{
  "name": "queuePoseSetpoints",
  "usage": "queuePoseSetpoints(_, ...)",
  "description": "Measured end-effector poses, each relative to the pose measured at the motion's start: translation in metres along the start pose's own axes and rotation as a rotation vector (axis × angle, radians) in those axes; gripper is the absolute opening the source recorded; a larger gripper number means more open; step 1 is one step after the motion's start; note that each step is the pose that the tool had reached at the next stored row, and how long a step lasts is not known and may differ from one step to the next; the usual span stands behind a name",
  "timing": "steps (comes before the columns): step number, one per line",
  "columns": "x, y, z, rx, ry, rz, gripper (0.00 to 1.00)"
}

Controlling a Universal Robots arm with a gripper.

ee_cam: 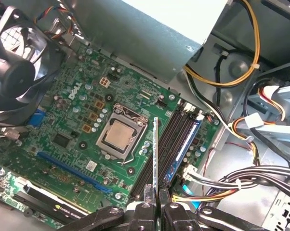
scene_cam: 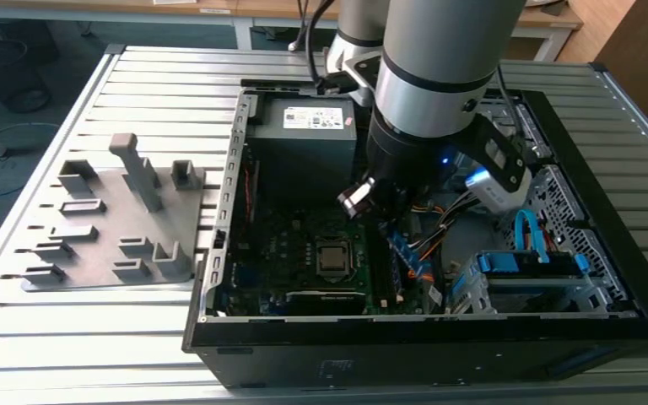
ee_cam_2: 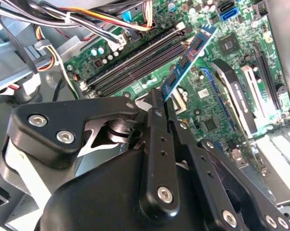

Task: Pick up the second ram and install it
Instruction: 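Insert the second ram into the second slot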

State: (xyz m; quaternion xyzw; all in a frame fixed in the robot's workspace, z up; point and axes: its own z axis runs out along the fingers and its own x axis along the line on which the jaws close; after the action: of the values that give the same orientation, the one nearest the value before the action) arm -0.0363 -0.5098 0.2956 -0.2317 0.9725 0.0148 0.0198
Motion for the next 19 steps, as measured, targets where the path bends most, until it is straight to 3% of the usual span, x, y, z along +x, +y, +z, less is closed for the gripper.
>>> queuePoseSetpoints(19, 0.0000, 0.0000, 0.0002, 0.0055, -0.0019, 0.108, 0.14)
